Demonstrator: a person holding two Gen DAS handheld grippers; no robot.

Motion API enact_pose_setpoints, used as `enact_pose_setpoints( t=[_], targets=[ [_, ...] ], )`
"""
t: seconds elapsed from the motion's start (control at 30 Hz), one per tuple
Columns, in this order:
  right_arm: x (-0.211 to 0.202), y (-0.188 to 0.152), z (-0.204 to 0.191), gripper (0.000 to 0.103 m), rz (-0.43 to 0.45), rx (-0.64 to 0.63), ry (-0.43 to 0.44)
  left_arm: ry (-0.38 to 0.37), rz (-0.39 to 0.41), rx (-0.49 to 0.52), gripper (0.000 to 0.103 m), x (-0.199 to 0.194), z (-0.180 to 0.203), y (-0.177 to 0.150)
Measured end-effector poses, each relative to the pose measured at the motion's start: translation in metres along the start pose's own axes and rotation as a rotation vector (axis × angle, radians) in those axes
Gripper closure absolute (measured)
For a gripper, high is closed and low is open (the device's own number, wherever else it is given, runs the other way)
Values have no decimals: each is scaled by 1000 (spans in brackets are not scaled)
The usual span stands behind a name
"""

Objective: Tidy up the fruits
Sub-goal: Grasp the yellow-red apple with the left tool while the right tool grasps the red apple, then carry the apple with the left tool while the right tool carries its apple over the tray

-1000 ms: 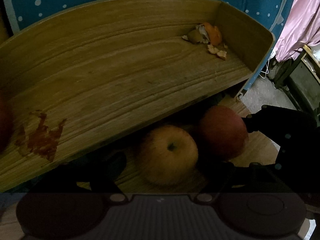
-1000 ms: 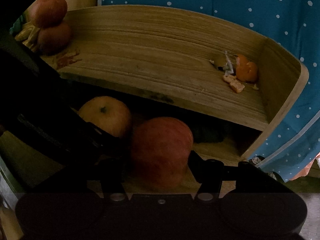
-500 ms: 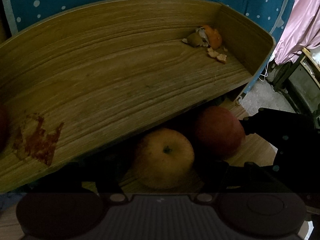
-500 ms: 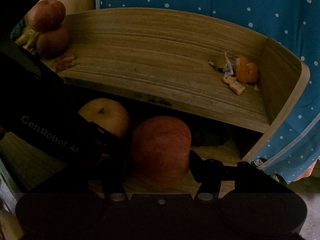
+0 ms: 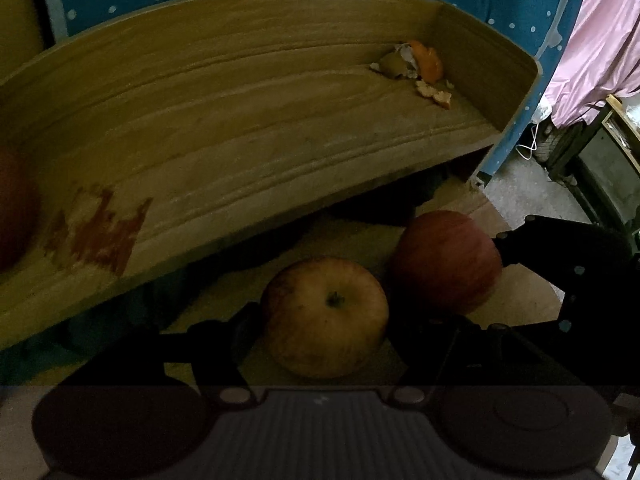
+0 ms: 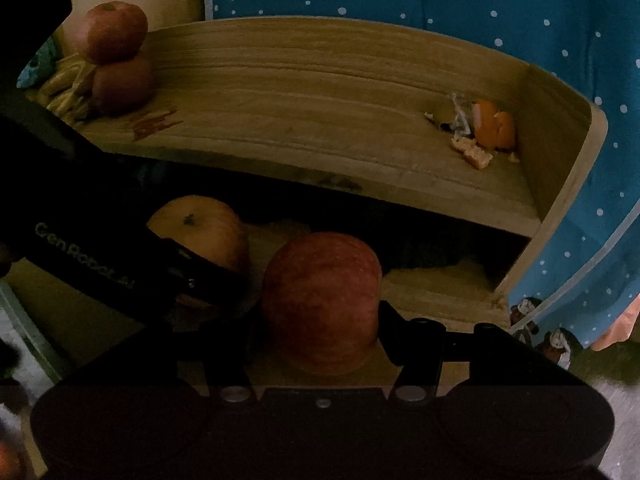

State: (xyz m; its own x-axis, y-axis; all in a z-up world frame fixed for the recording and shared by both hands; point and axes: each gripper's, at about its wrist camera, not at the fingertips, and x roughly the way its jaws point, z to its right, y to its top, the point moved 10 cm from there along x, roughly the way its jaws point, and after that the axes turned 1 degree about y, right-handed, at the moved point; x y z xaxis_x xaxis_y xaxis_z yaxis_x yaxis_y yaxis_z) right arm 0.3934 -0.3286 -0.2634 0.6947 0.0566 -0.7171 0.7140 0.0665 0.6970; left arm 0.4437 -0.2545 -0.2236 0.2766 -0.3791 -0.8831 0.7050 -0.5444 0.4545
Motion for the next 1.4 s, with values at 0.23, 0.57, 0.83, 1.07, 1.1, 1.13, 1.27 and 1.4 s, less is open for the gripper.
enact_pose_setpoints(
  t=[0.23, 0.57, 0.83, 1.07, 1.1, 1.13, 1.27, 1.4],
  targets=[
    [-7, -7, -9, 46, -7, 16, 18, 11, -14, -28, 31, -10, -6, -18],
    [-17, -16, -30, 46, -7, 10, 54, 32, -28, -67, 31, -25, -14, -40],
    [-21, -18, -44, 46, 27, 6, 101, 37, -34, -110, 32, -42, -25, -67],
    [-29, -19, -54, 47, 42, 6, 118, 51, -25, -142, 32, -54, -29, -75],
    [-30, -19, -55, 47, 42, 6, 121, 53, -22, -145, 32, -56, -28, -75],
    [-31, -20, -57, 47, 45, 6, 122, 55, -19, -147, 32, -58, -29, -76],
    [-40, -19, -59, 47, 61, 8, 124, 61, -5, -153, 32, -62, -29, -76],
    [-50, -17, -62, 47, 81, 4, 130, 68, 5, -158, 32, -68, -29, -77]
  ],
)
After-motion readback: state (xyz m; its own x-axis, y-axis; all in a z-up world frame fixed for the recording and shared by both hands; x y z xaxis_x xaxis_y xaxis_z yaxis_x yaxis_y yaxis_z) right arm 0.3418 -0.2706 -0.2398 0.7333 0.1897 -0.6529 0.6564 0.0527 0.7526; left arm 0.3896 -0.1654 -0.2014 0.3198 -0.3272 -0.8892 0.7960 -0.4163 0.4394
